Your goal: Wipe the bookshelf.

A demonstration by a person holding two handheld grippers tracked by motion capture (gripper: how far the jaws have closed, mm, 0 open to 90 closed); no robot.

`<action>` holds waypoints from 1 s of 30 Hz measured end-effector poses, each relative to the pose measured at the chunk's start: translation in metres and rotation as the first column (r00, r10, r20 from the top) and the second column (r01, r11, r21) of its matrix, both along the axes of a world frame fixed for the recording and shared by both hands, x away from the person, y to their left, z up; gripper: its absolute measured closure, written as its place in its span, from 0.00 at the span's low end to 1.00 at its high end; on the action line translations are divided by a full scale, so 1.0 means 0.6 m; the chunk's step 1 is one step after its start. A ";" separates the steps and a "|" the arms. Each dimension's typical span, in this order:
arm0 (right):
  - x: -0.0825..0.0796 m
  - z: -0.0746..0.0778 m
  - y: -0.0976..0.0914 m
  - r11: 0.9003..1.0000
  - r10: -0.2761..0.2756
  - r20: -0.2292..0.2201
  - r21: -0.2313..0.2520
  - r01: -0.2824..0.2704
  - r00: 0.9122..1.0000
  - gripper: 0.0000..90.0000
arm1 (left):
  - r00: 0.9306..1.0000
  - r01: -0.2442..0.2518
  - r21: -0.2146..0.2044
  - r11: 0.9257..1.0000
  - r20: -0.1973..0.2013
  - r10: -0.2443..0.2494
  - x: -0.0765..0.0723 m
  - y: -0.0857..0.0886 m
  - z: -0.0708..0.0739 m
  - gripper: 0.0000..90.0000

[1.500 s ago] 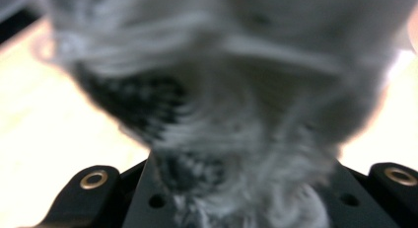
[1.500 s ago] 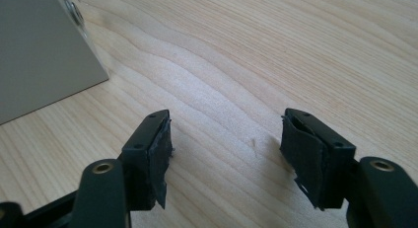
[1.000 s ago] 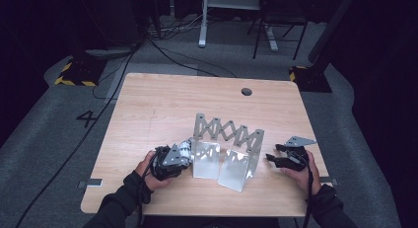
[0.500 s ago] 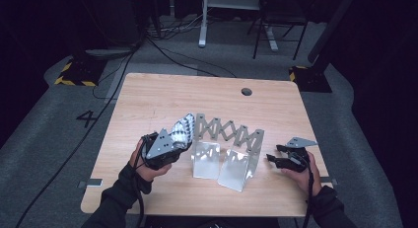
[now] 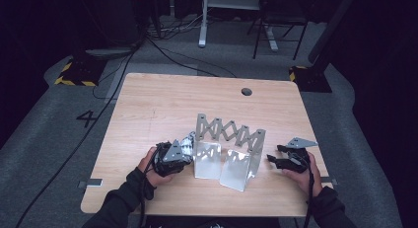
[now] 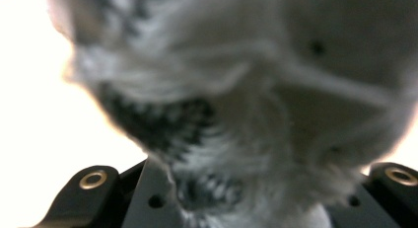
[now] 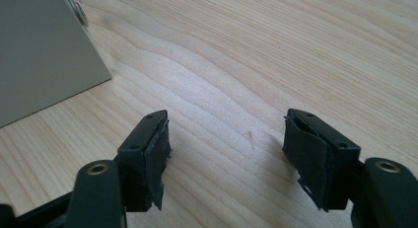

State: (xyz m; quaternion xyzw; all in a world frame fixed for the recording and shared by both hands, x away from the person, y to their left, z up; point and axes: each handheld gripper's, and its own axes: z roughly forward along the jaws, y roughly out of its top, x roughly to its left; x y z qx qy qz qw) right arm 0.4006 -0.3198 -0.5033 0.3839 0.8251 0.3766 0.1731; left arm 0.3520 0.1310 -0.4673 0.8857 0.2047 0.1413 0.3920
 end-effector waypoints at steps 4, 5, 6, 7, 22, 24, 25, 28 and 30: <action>0.001 0.000 0.001 1.000 0.003 0.002 -0.005 -0.003 1.000 0.38 | 0.999 0.021 0.027 0.999 -0.047 -0.020 0.003 -0.002 -0.017 0.83; 0.001 0.000 0.001 1.000 0.002 0.001 -0.004 -0.002 1.000 0.38 | 0.998 0.025 0.036 0.999 -0.057 -0.023 0.004 -0.003 -0.020 0.83; 0.001 0.000 0.001 1.000 0.002 0.001 -0.004 -0.002 1.000 0.38 | 0.998 0.033 0.051 0.998 -0.057 -0.030 0.005 -0.004 -0.023 0.83; 0.001 0.000 0.001 1.000 0.002 0.002 -0.004 -0.002 1.000 0.38 | 0.997 0.041 0.061 0.997 -0.060 -0.038 0.006 -0.005 -0.024 0.83; -0.003 0.000 -0.001 1.000 -0.004 0.001 -0.007 0.004 1.000 0.37 | 0.997 -0.028 -0.079 0.996 0.072 0.034 0.015 0.007 0.046 0.82; -0.003 0.000 0.000 1.000 -0.008 0.001 -0.006 0.008 1.000 0.36 | 0.994 -0.040 -0.110 0.993 0.100 0.051 0.023 0.009 0.062 0.82; -0.003 0.000 0.000 1.000 -0.007 0.002 -0.005 0.007 1.000 0.35 | 0.992 -0.041 -0.118 0.992 0.111 0.054 0.027 0.009 0.067 0.82; -0.004 0.000 0.000 1.000 -0.014 0.000 -0.009 0.014 1.000 0.35 | 0.989 -0.054 -0.152 0.987 0.128 0.073 0.039 0.009 0.079 0.82; -0.004 0.000 0.000 1.000 -0.014 0.001 -0.009 0.014 1.000 0.34 | 0.987 -0.063 -0.160 0.985 0.137 0.085 0.049 0.008 0.085 0.82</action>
